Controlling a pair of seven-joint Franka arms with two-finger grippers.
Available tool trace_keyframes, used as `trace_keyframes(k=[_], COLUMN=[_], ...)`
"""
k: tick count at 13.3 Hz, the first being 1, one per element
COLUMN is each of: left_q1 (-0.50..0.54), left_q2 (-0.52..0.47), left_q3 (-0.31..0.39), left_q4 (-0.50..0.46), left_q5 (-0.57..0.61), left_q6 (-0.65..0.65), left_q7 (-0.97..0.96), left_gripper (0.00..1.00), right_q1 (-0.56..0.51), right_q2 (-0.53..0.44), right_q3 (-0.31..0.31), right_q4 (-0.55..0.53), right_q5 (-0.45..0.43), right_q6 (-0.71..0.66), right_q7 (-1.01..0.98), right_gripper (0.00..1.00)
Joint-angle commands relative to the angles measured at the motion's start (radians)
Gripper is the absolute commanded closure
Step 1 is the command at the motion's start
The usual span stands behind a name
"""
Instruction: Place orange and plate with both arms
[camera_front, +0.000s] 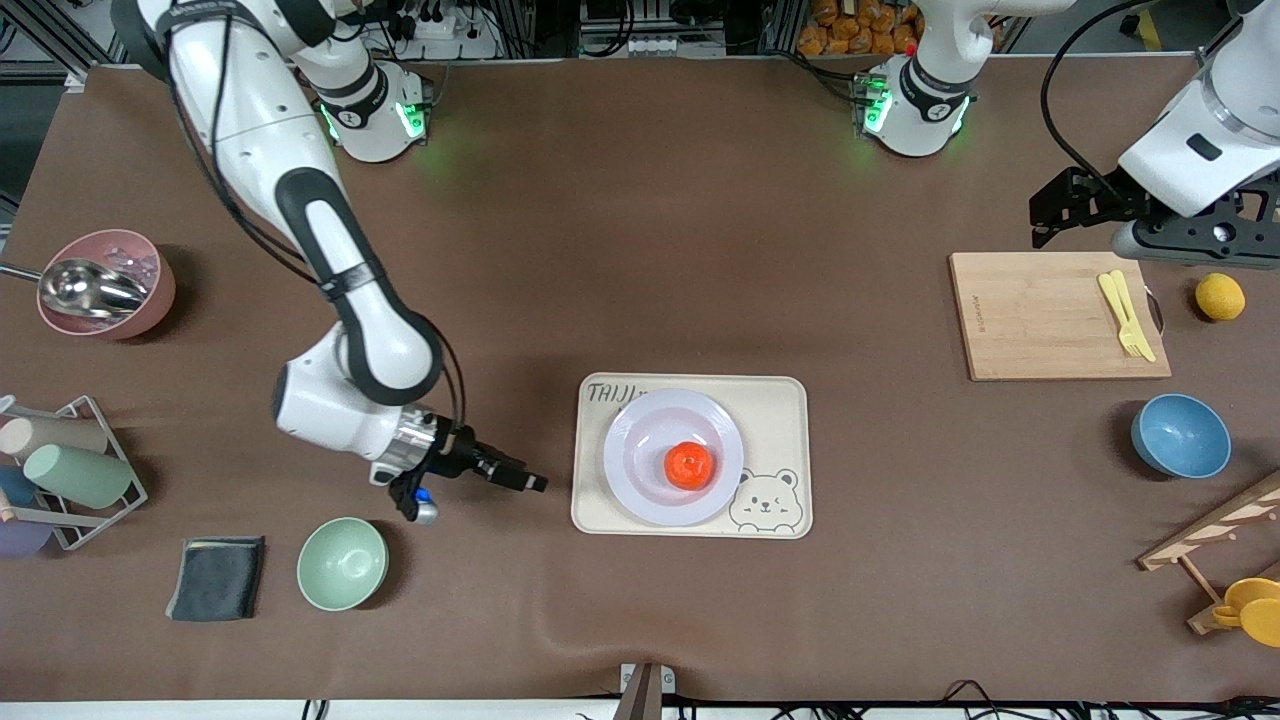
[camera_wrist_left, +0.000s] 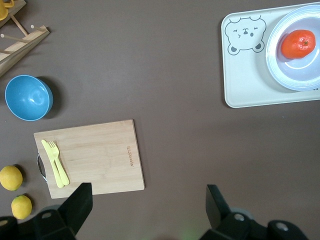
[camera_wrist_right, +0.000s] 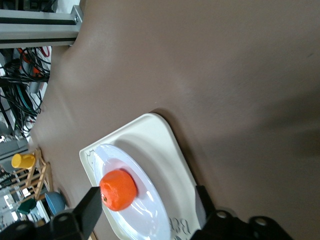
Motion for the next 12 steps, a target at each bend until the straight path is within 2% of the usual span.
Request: trace_keyframes(k=[1, 2, 5, 8, 10, 12], left_q1=[0.005, 0.005, 0.005, 0.005, 0.005, 0.005], left_q2=[-0.003, -0.004, -0.004, -0.004, -0.003, -0.003], left_q3=[0.0, 0.0, 0.0, 0.0, 0.0, 0.0], left_q4=[0.006, 0.006, 0.006, 0.006, 0.006, 0.006], left_q5=[-0.026, -0.026, -0.026, -0.026, -0.026, -0.026], left_q6=[-0.003, -0.003, -0.003, -0.003, -0.003, -0.003], left_q7=[0.006, 0.006, 0.006, 0.006, 0.006, 0.006], left_gripper=[0.0, 0.0, 0.0, 0.0, 0.0, 0.0], right_q1=[-0.111, -0.141, -0.228, -0.268, -0.282, -0.294], right_q2=[-0.026, -0.026, -0.025, -0.026, -0.06, -0.138], right_q3=[0.011, 0.008, 0.011, 0.006, 0.005, -0.003], right_q4=[0.036, 0.059, 0.174, 0.27, 0.341, 0.349], right_q5=[-0.137, -0.186, -0.436, -0.639, -0.743, -0.811], right_q6=[-0.163, -0.223, -0.418, -0.603, -0.735, -0.817], right_q7=[0.025, 0.025, 0.025, 0.025, 0.027, 0.027], right_gripper=[0.0, 0.0, 0.0, 0.0, 0.0, 0.0])
